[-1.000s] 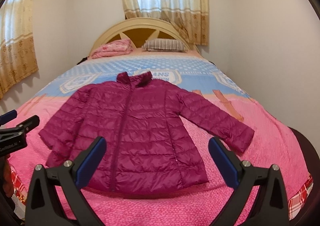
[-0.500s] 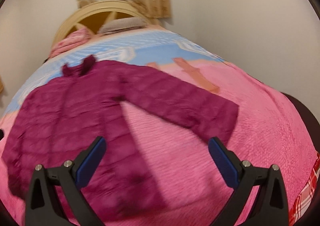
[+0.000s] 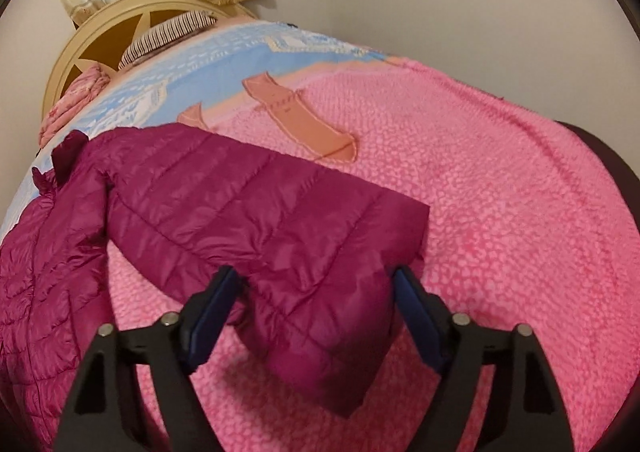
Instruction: Fold large clothes
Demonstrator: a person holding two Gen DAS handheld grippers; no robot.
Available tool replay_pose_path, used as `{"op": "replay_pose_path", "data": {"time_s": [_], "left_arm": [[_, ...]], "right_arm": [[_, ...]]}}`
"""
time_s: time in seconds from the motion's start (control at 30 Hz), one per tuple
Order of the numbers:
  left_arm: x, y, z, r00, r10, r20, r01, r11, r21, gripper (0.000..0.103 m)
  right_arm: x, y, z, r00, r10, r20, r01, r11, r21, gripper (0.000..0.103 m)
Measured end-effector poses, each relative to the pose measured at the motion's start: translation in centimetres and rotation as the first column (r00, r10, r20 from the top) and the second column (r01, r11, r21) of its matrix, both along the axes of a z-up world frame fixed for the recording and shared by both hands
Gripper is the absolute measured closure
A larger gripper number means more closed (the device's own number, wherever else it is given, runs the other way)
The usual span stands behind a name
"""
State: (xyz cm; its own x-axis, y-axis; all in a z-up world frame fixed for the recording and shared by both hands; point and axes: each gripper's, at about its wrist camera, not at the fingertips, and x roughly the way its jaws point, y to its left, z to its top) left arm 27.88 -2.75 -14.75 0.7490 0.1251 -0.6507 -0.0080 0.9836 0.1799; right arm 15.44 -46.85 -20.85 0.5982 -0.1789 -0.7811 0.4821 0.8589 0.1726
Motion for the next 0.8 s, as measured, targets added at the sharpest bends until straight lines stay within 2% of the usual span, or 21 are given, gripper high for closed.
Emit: {"op": "replay_pose_path", "data": {"time_s": [0.13,0.17,0.2,0.3,0.53,0.8], "left_arm": [[2.2,0.8,-0.9,0.999,0.033,-0.021,-0.033,0.999,0.007,0.001],[2.8,1.0,-1.2,0.999,0.037,-0.032,-0.037,0.999,0.002,0.001],[3.2,1.2,-1.5,0.998,0.043,-0.043,-0.043,0.999,0.0,0.001],[3.9,1.8,-1.7,0.997,0.053,-0.058,-0.053,0.999,-0.004,0.001],[4.3,4.0,-1.0,0.995,0.087,-0.048,-0.088,0.996,-0.024,0.001],[4.5,7.8,0.3,0.989,0.147,-0.023,-0.148,0.989,-0.032,0.001]], "right_arm": [[0.5,-0.1,-0.7,0.999,0.036,0.001,-0.036,0.999,0.006,0.046],[0.6,0.0,-0.7,0.999,0.05,0.005,-0.05,0.999,0.0,0.054],[0.6,0.0,-0.7,0.998,0.057,0.009,-0.057,0.998,-0.004,0.067],[1.0,-0.2,-0.1,0.997,0.077,0.029,-0.077,0.997,0.001,0.083],[2.5,1.5,3.4,0.989,0.127,0.075,-0.119,0.988,-0.103,0.089],[5.6,7.9,8.9,0.951,0.275,0.14,-0.237,0.942,-0.239,0.09]]}}
